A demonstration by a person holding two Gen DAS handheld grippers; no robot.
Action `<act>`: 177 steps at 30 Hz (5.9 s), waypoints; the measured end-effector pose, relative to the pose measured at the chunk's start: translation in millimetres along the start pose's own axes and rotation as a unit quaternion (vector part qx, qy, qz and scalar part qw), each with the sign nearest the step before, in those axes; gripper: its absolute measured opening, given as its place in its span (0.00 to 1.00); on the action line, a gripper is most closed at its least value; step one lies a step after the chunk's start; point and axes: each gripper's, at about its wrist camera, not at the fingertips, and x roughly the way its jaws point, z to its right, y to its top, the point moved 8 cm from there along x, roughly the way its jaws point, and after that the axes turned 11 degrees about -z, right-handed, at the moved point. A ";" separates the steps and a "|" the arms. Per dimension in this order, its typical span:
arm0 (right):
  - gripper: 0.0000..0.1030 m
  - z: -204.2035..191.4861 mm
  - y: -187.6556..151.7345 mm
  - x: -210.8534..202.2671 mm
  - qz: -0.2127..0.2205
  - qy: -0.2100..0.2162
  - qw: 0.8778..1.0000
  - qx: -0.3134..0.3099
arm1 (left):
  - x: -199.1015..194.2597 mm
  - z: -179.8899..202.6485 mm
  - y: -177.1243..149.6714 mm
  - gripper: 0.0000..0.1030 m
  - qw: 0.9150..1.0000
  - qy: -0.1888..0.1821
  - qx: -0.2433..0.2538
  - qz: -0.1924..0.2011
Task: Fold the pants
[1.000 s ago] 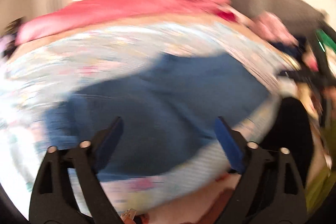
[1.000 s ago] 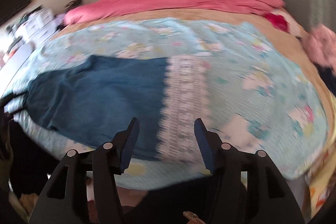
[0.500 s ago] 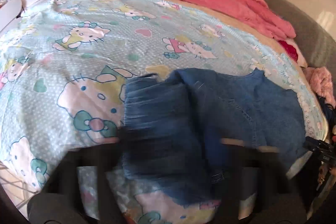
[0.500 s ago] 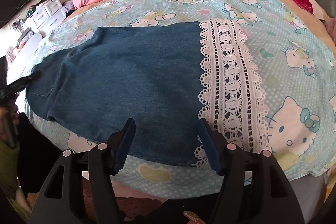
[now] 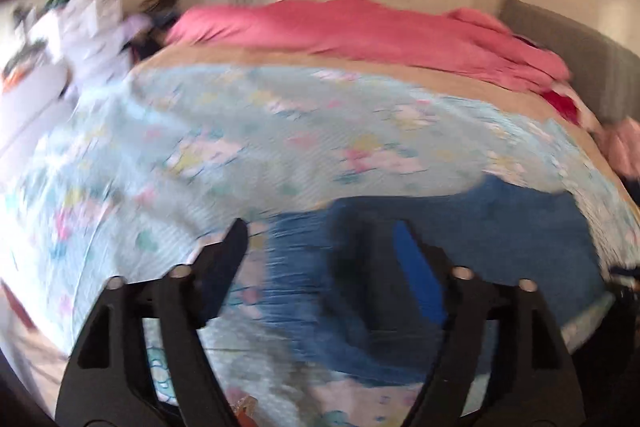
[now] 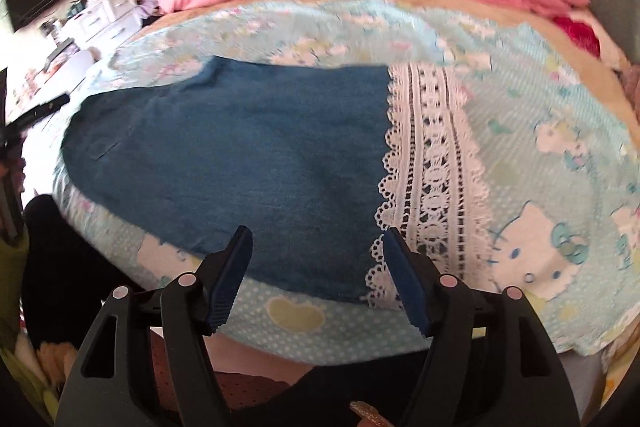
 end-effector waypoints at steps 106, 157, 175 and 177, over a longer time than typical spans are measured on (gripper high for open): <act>0.46 133.6 129.5 71.1 0.016 -0.107 0.991 0.079 | 185.2 138.0 69.3 0.21 0.978 -0.178 0.025 -0.109; 0.78 5.4 22.6 11.5 -0.008 -0.056 0.998 0.037 | 65.2 140.5 -55.5 0.91 0.978 -0.094 0.148 -0.117; 0.82 5.5 12.5 11.6 -0.009 -0.039 0.997 0.069 | 64.1 145.0 -73.5 0.91 0.975 -0.092 0.154 -0.130; 0.82 6.4 12.9 6.3 -0.002 -0.035 0.997 0.073 | 55.3 149.8 -70.1 0.91 0.976 -0.091 0.158 -0.120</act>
